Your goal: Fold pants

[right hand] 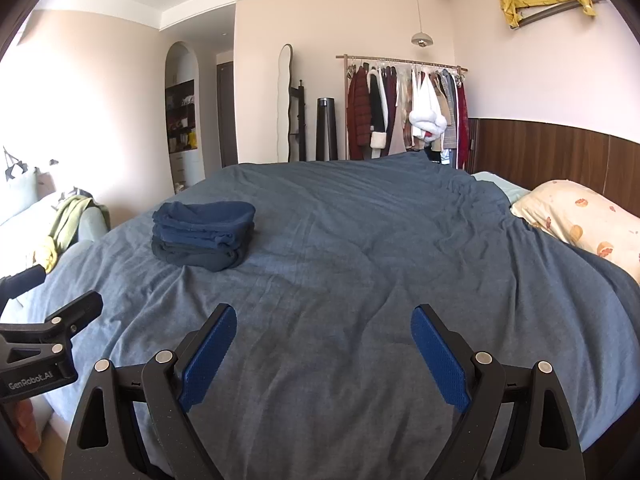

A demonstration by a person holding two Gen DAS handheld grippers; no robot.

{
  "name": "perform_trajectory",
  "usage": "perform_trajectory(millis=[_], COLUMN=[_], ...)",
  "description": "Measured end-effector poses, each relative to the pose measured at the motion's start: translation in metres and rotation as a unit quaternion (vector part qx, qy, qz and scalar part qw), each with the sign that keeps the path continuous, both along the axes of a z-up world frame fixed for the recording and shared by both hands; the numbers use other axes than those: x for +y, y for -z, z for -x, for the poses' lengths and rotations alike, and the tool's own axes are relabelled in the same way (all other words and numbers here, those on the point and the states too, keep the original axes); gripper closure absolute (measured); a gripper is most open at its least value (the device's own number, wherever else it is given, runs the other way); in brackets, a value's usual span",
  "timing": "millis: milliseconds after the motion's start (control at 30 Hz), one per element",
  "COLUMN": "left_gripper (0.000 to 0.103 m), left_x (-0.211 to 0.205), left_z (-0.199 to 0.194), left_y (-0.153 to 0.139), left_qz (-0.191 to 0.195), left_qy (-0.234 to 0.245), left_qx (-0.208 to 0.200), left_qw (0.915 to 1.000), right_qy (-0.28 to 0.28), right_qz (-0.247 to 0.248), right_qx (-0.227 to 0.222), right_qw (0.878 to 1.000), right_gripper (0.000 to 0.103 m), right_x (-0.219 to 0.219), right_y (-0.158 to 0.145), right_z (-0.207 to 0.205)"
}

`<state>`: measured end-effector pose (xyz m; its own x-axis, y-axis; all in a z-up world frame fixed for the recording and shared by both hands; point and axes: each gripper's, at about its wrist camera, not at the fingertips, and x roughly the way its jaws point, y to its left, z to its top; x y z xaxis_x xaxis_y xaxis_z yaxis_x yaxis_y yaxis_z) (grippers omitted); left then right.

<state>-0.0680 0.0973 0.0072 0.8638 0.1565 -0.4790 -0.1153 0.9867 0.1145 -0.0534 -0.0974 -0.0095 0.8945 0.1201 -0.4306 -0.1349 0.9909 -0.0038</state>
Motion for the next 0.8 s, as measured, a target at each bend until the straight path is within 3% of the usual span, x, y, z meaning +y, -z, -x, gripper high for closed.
perform_trajectory(millis=[800], left_gripper=[0.0], left_x=[0.0027], left_z=[-0.0068], left_y=[0.0066], left_qz=[0.0], left_qy=[-0.011], left_qx=[0.013], left_qw=[0.9999], right_qy=[0.002], right_qz=[-0.002], right_qx=[0.009], right_qw=[1.0], right_gripper=[0.013], right_x=[0.0053], right_y=[0.0045], right_z=[-0.0038])
